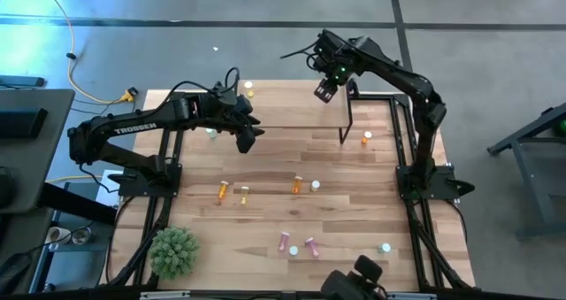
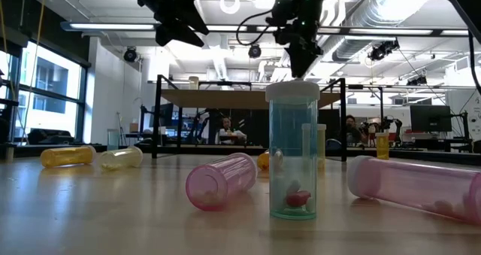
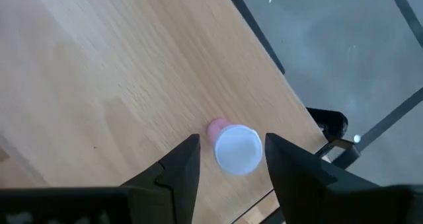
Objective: Pick and place medicine bottles onto shelf by color
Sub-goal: Put the top pink pill bottle on the shelf, then put the bottom left orange pill bottle on the shelf
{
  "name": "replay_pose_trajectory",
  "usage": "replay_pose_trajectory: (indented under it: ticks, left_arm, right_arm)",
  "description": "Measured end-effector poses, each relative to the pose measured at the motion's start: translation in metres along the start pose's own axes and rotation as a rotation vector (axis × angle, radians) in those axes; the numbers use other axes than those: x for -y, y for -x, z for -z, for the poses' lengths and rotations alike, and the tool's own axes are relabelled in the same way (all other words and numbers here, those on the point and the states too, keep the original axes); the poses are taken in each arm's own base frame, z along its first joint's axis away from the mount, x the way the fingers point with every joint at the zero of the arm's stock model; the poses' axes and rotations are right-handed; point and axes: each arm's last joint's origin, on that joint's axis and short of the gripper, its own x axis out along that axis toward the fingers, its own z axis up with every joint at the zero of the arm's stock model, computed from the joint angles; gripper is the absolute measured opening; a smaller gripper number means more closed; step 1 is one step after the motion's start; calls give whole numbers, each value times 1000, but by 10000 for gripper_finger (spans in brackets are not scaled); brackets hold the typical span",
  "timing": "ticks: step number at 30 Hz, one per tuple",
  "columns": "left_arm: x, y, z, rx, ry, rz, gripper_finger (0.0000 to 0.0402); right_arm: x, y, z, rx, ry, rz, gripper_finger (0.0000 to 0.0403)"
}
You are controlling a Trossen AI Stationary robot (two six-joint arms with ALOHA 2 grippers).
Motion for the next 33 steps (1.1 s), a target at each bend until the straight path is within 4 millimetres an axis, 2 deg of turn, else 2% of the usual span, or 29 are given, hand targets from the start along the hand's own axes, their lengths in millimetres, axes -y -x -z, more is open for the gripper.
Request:
replay_pose_trajectory:
  ticks: [11, 15, 24, 33]
  left_arm:
    - [-1, 0, 6, -57, 9, -11, 186]
    - [-1, 6, 10, -91, 52, -14, 186]
    - [-1, 26, 21, -173, 148, -39, 186]
    - [13, 40, 48, -399, 250, -102, 186]
  right_arm:
    - [2, 26, 6, 79, -42, 4, 161]
    - [-2, 41, 10, 120, -58, -2, 161]
    - [-25, 66, 17, 182, -103, -42, 161]
    - [-48, 71, 18, 190, -88, -77, 161]
